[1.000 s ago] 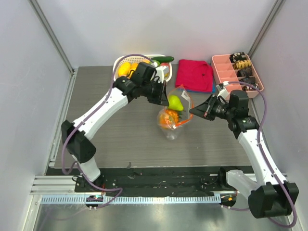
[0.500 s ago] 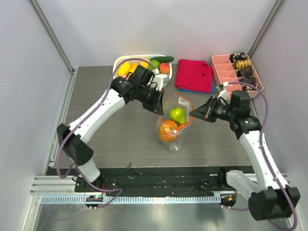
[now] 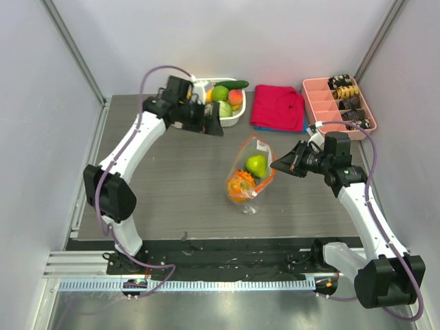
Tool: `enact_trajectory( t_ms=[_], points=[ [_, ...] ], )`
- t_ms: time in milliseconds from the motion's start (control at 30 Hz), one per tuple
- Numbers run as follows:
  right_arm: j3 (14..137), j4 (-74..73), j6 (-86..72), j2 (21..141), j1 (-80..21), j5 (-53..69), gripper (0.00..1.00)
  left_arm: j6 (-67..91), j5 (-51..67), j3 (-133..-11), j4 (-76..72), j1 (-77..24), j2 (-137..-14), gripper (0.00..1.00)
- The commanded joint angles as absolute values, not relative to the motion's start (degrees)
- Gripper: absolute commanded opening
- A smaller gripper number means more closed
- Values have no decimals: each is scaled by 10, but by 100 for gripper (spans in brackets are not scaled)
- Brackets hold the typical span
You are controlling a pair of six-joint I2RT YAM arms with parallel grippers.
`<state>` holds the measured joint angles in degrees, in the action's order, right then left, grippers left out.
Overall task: Place the food in the zip-top bag and seal the zipper
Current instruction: Adjust the zipper food storage bag at the center of the board, then pick up the fake fruit from the bin.
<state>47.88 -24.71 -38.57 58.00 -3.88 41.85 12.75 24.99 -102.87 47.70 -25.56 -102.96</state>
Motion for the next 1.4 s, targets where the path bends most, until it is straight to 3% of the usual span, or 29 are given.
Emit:
enact_trajectory(
  t_ms=[0, 433, 667, 1100, 1300, 1367],
  points=[
    [484, -221, -388, 569, -36, 412, 1, 92, 142, -1077, 375, -180, -1015, 100],
    [489, -221, -383, 577, -36, 410, 1, -23, 16, -1234, 291, -116, -1274, 94],
    [485, -221, -381, 577, -36, 411, 1, -61, -38, -1238, 247, -115, -1324, 93],
    [482, -221, -380, 584, -36, 409, 1, -97, -13, -1263, 250, -120, -1393, 92],
    [483, -220, -379, 585, -36, 407, 1, -109, -21, -1287, 282, -131, -1423, 86],
    [483, -220, -379, 586, -36, 408, 1, -110, -26, -1288, 283, -132, -1425, 77]
  ],
)
